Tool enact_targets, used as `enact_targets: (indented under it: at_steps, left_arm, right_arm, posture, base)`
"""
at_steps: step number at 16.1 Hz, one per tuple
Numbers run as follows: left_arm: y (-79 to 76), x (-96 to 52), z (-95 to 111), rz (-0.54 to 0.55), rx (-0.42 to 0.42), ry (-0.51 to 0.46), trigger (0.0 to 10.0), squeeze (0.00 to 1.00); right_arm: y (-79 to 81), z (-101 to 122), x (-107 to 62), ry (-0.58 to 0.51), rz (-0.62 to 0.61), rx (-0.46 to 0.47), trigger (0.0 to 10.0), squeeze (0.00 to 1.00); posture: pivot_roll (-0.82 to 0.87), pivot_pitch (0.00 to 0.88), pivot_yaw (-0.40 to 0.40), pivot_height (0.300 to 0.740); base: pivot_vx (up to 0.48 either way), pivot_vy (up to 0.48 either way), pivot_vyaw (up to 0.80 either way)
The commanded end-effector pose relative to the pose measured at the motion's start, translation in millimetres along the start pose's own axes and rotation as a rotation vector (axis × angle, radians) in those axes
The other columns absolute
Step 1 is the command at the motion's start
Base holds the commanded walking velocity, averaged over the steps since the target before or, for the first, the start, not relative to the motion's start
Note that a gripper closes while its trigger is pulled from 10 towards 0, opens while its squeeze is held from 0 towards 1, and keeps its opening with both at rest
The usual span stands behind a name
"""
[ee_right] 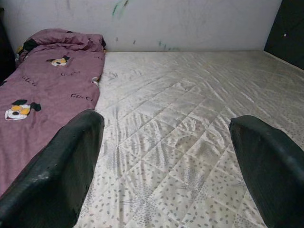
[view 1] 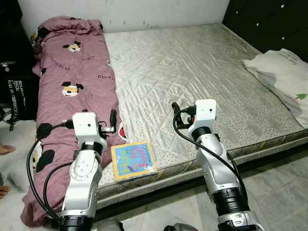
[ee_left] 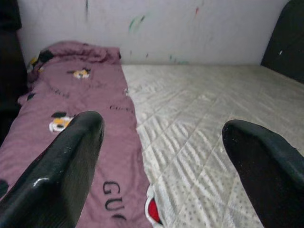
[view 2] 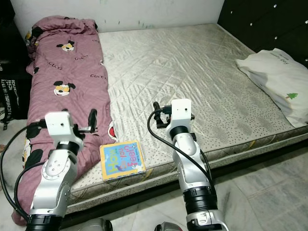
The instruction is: Clean up the room
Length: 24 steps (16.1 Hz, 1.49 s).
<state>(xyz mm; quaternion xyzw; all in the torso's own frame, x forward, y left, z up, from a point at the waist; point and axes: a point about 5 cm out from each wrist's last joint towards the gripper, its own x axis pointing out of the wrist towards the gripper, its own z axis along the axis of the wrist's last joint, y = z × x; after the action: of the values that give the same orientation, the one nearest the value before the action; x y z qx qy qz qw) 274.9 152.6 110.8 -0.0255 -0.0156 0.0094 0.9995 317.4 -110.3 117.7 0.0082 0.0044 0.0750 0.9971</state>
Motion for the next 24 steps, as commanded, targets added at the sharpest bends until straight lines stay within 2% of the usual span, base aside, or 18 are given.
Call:
enact_targets:
  at_steps: [1,4,6,8,10,13,17,19,20,21,24]
  left_arm:
    - [1.3,0.8,3,0.001,-0.022,0.003,10.0,0.0]
    - [3.6,-1.7,7,0.021,0.023,-0.018,10.0,0.0]
    - [13.6,-8.1,11,0.056,0.04,-0.027,10.0,0.0]
    - [25.6,-20.5,8,0.081,0.074,-0.011,10.0,0.0]
    - [29.7,-29.4,6,0.077,0.098,-0.004,10.0,0.0]
    - [32.7,-32.7,-1,0.098,0.101,0.042,10.0,0.0]
    - [36.9,-38.4,12,0.145,0.168,-0.024,10.0,0.0]
    - [38.3,-42.1,6,0.11,0.125,0.01,10.0,0.0]
    - [37.4,-45.0,2,0.107,0.135,0.029,10.0,0.0]
    - [36.9,-45.6,-1,0.109,0.133,0.044,10.0,0.0]
    - [35.3,-44.4,-6,0.098,0.107,0.078,10.0,0.0]
  right_arm:
    - [-0.4,3,0.2,-0.007,-0.001,0.005,10.0,0.0]
    - [-3.1,2,-2.8,-0.009,-0.01,0.019,10.0,0.0]
    - [-9.3,0,-7.9,-0.005,-0.024,0.013,10.0,0.0]
    - [-21.5,2,-18.7,-0.036,-0.057,-0.013,10.0,0.0]
    - [-27.3,5,-27.7,-0.07,-0.057,-0.063,10.0,0.0]
    - [-35.4,3,-34.5,-0.059,-0.1,-0.069,10.0,0.0]
    - [-47.6,27,-44.7,-0.133,-0.122,-0.144,10.0,0.0]
    - [-49.4,7,-57.1,-0.051,-0.134,-0.115,10.0,0.0]
    - [-41.2,-8,-66.7,0.003,-0.112,-0.096,10.0,0.0]
    - [-37.9,-6,-66.2,-0.015,-0.092,-0.125,10.0,0.0]
    - [-41.1,-5,-60.8,0.002,-0.103,-0.073,10.0,0.0]
  posture:
    - [0.03,0.0,-0.035,0.74]
    - [0.03,0.01,-0.031,0.74]
    - [0.03,0.016,-0.031,0.74]
    - [0.04,0.023,-0.031,0.74]
    - [0.04,0.027,-0.03,0.74]
    - [0.04,0.029,-0.027,0.74]
    - [0.03,0.036,-0.025,0.74]
    - [0.02,0.033,-0.025,0.74]
    - [0.03,0.032,-0.028,0.74]
    - [0.03,0.031,-0.028,0.74]
    - [0.03,0.033,-0.029,0.74]
  base:
    - [0.0,0.0,0.0]
    - [0.0,0.0,0.0]
    - [0.0,0.0,0.0]
    - [0.0,0.0,0.0]
    - [0.0,0.0,0.0]
    - [0.0,0.0,0.0]
    - [0.0,0.0,0.0]
    - [0.0,0.0,0.0]
    - [0.0,0.0,0.0]
    - [0.0,0.0,0.0]
    - [0.0,0.0,0.0]
